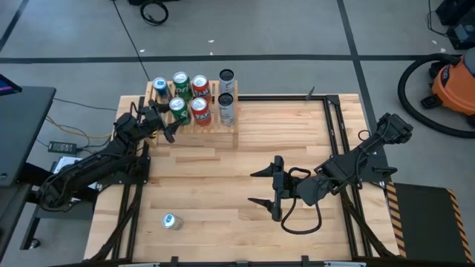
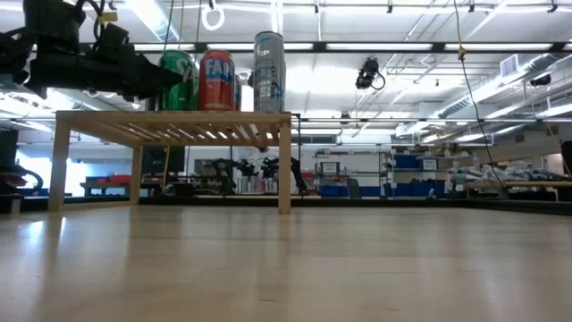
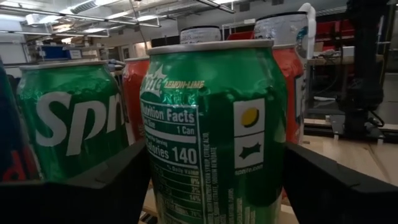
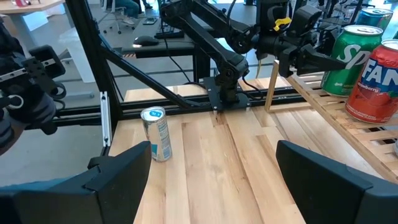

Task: Place canned beverage on shelf
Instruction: Put the green soda can on the shelf

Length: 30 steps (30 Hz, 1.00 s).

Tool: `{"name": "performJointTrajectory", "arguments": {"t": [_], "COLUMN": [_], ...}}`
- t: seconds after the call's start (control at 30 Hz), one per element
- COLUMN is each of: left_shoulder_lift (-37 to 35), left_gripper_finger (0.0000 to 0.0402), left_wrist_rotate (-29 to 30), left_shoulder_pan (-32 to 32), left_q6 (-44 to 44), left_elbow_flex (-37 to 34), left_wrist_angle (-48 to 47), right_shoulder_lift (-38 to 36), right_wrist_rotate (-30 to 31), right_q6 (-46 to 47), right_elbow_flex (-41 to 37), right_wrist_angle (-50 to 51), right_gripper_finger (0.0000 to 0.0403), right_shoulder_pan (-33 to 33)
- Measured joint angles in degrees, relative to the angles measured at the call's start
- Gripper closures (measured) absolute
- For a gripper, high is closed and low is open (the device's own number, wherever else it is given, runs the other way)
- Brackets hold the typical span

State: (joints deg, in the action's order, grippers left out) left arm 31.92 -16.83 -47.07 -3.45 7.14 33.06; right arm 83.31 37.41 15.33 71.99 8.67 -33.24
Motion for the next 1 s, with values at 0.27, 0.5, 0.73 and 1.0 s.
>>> {"name": "performJointTrajectory", "arguments": {"t": [0.27, 0.5, 0.73, 1.0], "left_shoulder_lift": [-0.04, -0.04, 0.3, 4.8], "left_gripper_finger": [0.008, 0.008, 0.0079, 0.0079], "left_wrist_rotate": [-3.16, -13.61, -22.4, -29.06], "left_shoulder_pan": [-2.05, -8.2, -14.07, -16.59], "left_q6": [-0.63, 0.19, 1.3, 1.52], "left_elbow_flex": [0.0, 0.03, 0.04, 0.15], "left_wrist_angle": [0.08, 0.15, 0.4, 4.88], "right_shoulder_lift": [0.0, 0.0, 0.0, 0.0], "right_wrist_rotate": [0.0, 0.0, 0.0, 0.0], "right_q6": [0.0, -0.01, 0.0, 0.0], "right_elbow_flex": [0.0, 0.0, 0.0, 0.0], "right_wrist_angle": [0.0, 0.0, 0.0, 0.0], "right_gripper_finger": [0.0048, 0.0048, 0.0048, 0.0048], "right_shoulder_pan": [0.01, 0.0, 0.01, 0.01]}}
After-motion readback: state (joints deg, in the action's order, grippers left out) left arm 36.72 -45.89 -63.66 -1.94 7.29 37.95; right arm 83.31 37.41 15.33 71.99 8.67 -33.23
